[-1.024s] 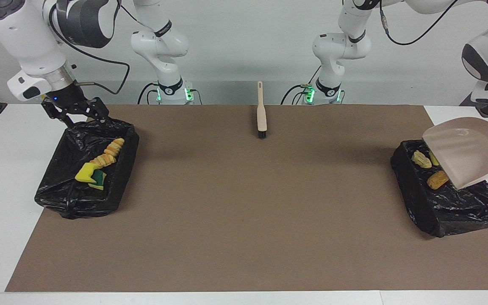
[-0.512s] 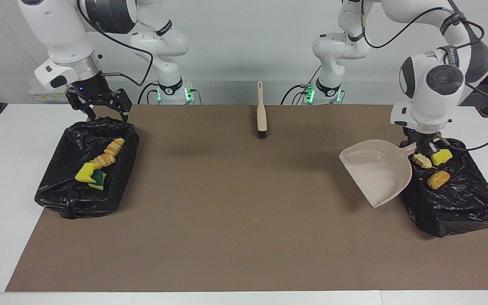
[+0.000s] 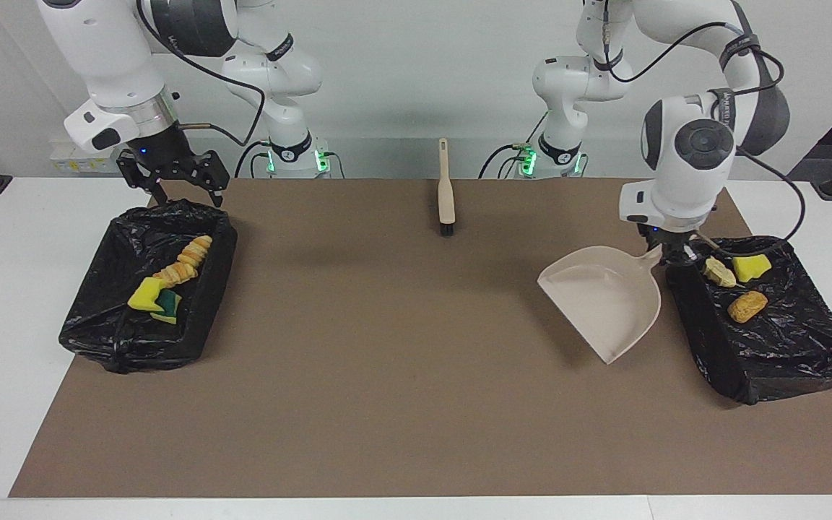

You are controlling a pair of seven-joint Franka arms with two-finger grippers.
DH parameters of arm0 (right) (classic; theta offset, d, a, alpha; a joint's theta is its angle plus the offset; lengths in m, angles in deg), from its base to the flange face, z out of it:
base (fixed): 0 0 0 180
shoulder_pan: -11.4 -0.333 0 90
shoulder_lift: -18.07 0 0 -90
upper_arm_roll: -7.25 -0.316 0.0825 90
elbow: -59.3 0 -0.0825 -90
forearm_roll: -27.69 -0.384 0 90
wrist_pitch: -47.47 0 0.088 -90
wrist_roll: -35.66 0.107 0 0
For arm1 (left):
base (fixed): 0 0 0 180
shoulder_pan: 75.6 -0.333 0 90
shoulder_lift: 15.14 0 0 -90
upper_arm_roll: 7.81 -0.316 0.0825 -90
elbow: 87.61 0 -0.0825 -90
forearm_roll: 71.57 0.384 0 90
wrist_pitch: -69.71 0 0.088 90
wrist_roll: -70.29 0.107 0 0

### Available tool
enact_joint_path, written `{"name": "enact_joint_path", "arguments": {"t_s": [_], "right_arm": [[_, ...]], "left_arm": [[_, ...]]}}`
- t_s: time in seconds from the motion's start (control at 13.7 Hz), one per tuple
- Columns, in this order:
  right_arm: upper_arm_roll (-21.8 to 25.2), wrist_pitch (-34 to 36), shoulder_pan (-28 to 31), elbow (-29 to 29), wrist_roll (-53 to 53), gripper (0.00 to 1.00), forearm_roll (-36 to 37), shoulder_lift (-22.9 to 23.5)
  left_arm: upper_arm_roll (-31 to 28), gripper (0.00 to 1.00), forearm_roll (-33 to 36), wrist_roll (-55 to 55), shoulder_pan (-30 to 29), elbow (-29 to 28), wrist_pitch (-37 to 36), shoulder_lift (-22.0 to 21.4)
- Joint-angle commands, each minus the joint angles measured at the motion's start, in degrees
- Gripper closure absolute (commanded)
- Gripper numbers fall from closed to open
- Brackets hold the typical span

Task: Sweep and dump trash in bin
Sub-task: 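Bring the empty dustpan back to the table center with the left gripper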

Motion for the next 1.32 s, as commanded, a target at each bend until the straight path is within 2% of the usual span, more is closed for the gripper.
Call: {"name": "enact_joint_path", "arguments": {"t_s": [0.0,0.07,0.22,0.37,0.66,0.8,1.1,1.17,1.24], "right_arm": [[-1.08,0.18,4.64,-0.06,-1.94,0.0,0.41,-0.32],[-1.17,0.18,5.69,-0.76,-2.03,0.0,0.23,-0.24],[-1.17,1.32,5.27,-2.08,-1.69,0.0,-0.21,-0.23],[-1.17,1.59,5.09,-1.03,-1.33,0.0,-0.38,-0.76],[-1.08,2.38,5.79,-1.29,-0.98,0.0,-1.0,-0.67],[-0.99,2.73,5.62,-1.29,-0.89,0.0,-1.26,-0.76],[-1.26,5.1,4.91,-0.77,-1.33,0.0,-1.09,-1.28],[-1.34,5.37,4.91,-0.68,-1.33,0.0,-0.74,-1.29],[-1.52,5.28,4.83,-0.59,-1.42,0.0,-0.56,-1.38]], "left_arm": [[3.41,1.0,-5.13,-18.3,-0.19,-1.69,4.43,0.92],[4.9,1.0,-8.55,-27.79,-0.19,-1.69,6.79,1.8],[9.11,1.0,-9.91,-39.97,-0.19,-1.61,12.15,4.25],[12.29,1.0,-9.91,-41.25,-0.1,-1.43,18.39,6.45],[17.21,1.0,-9.91,-41.42,-0.01,-1.16,24.91,9.71],[19.5,1.0,-9.99,-41.69,0.51,-1.69,24.83,9.72],[19.42,1.0,-9.99,-43.27,1.4,-1.78,24.14,11.12],[19.24,0.99,-9.91,-43.44,1.4,-1.95,23.87,11.56],[19.16,0.89,-9.56,-43.79,1.22,-1.78,22.56,11.56]]}}
